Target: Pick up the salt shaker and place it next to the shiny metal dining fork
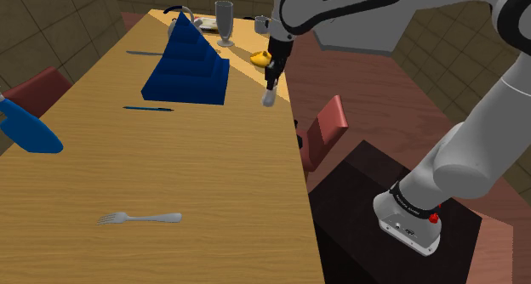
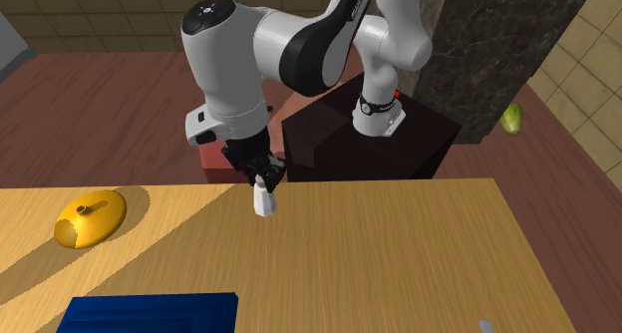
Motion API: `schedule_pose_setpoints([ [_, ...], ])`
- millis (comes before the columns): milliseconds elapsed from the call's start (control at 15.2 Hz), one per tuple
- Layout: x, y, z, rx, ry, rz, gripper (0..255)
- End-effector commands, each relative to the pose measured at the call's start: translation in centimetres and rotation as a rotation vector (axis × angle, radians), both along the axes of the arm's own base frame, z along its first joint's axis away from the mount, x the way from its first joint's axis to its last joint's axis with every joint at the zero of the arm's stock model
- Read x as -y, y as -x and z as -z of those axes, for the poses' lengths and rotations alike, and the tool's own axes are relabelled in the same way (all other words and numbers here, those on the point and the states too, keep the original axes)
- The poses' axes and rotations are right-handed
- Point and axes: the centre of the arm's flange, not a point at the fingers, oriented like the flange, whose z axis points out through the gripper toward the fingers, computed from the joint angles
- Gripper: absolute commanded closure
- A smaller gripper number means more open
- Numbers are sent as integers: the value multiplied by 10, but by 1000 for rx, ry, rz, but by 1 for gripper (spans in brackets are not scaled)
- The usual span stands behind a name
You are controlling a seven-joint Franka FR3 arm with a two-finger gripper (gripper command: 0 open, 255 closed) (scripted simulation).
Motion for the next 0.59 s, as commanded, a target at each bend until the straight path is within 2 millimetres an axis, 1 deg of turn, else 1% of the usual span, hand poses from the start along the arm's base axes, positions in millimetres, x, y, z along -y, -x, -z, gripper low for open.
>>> schedule_pose_setpoints([
  [0,0,1,-11,0,0,0,255],
  [528,0,1,-53,0,0,0,255],
])
